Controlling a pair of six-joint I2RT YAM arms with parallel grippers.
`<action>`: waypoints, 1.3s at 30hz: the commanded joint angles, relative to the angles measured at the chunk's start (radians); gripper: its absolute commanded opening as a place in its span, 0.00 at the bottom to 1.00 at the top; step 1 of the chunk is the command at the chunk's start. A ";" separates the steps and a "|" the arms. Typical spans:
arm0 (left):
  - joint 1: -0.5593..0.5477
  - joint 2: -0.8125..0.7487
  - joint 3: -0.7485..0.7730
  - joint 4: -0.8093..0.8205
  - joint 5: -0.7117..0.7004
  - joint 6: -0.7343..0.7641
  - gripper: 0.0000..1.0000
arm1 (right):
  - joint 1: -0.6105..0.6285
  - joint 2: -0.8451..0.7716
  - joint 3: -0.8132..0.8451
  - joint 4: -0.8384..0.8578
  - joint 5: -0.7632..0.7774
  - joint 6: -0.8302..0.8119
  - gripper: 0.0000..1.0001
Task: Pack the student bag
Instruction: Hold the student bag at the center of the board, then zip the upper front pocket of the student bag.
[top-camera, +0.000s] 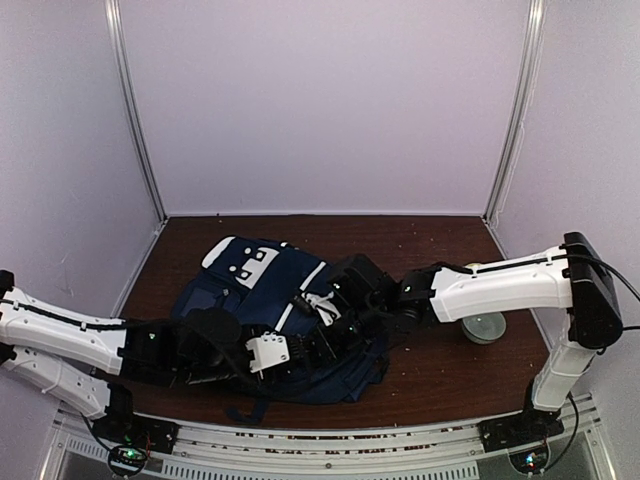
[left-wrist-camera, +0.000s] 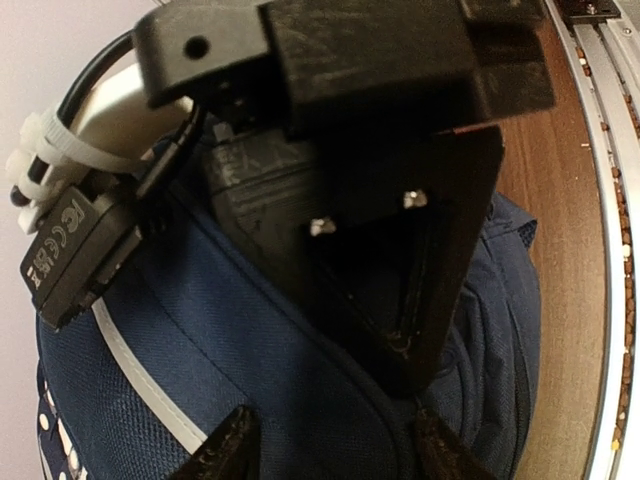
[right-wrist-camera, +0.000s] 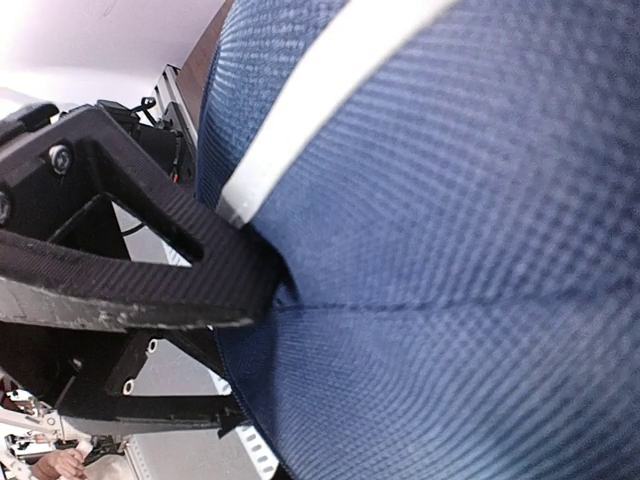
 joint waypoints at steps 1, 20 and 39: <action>-0.047 -0.018 -0.039 -0.015 -0.111 0.063 0.54 | -0.015 -0.052 0.004 0.107 0.004 0.022 0.00; -0.056 -0.038 -0.047 -0.109 -0.252 0.049 0.00 | -0.192 -0.182 0.011 -0.241 0.401 -0.168 0.00; -0.228 -0.164 0.035 -0.349 0.016 -0.036 0.00 | -0.417 -0.052 0.328 -0.432 0.765 -0.454 0.00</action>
